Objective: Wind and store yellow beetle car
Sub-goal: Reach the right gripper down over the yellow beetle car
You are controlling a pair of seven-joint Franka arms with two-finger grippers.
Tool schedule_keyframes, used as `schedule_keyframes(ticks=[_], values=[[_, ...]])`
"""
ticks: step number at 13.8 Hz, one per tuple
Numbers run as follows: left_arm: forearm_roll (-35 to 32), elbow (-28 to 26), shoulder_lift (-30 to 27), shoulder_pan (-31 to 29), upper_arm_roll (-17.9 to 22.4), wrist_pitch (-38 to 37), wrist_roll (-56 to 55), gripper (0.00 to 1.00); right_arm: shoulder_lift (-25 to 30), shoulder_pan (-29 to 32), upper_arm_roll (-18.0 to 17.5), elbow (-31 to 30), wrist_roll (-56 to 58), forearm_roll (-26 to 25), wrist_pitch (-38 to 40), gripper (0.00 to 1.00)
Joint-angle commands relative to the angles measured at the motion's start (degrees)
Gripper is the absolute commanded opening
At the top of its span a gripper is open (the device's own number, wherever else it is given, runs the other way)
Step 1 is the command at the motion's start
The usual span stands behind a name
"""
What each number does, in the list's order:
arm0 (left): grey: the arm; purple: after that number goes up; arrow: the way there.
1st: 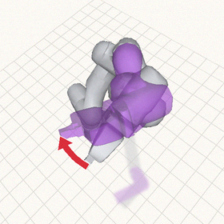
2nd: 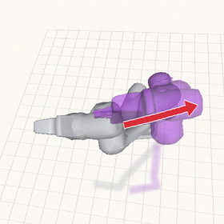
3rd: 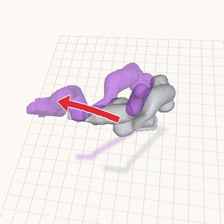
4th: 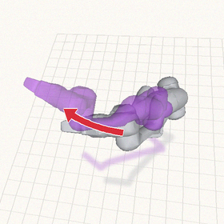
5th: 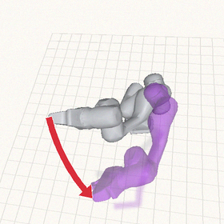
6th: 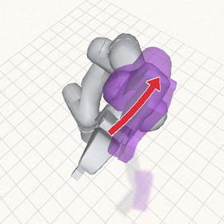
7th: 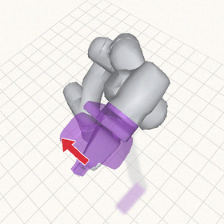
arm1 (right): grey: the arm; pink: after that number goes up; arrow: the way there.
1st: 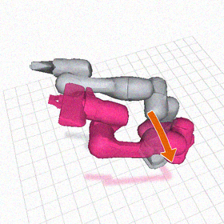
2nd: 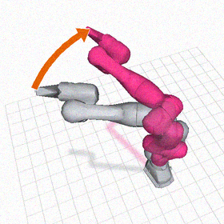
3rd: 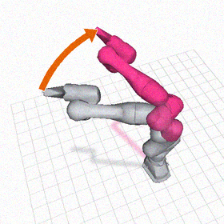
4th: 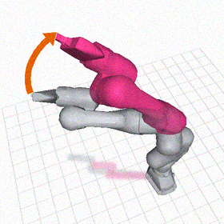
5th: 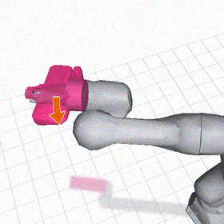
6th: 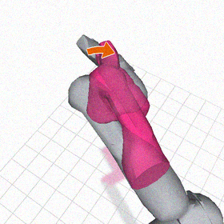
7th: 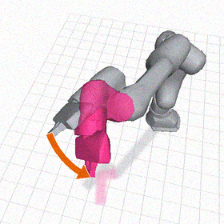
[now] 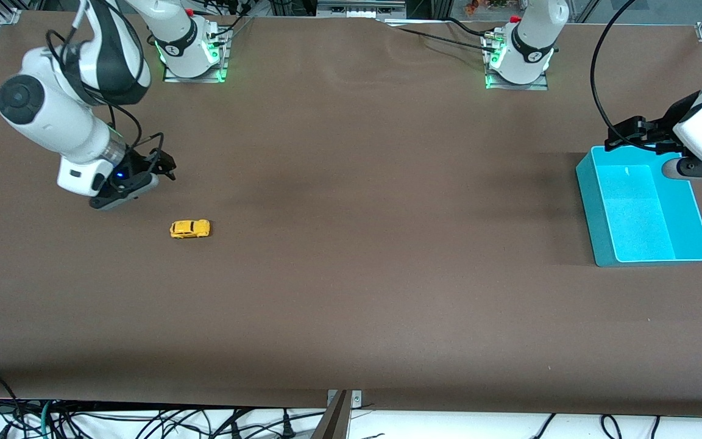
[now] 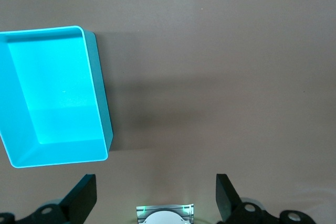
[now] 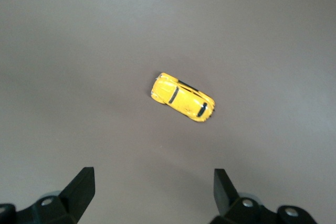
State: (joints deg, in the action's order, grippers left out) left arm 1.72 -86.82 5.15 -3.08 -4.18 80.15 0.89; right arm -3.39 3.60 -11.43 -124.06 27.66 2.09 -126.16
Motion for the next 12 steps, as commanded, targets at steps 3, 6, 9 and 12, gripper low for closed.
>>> schedule_keyframes(ticks=[3,6,9,12], values=[[-1.1,1.1,0.0,-0.1,-0.4,-0.4,-0.4,1.0,-7.1,0.2,-0.6,-2.3,29.2,0.6,-11.2,1.0],[-1.1,1.1,0.1,-0.1,-0.4,-0.4,-0.4,1.0,-12.9,0.2,-0.7,-2.2,43.8,0.5,-18.2,1.0],[-1.1,1.2,0.7,-0.7,-0.3,-0.4,-0.3,1.0,-17.1,0.2,-0.6,-1.9,52.4,0.5,-22.5,1.0],[-1.2,1.2,0.7,-0.5,-0.3,-0.3,-0.4,1.0,-20.0,0.6,-0.6,-1.9,56.0,0.7,-25.4,1.0]])
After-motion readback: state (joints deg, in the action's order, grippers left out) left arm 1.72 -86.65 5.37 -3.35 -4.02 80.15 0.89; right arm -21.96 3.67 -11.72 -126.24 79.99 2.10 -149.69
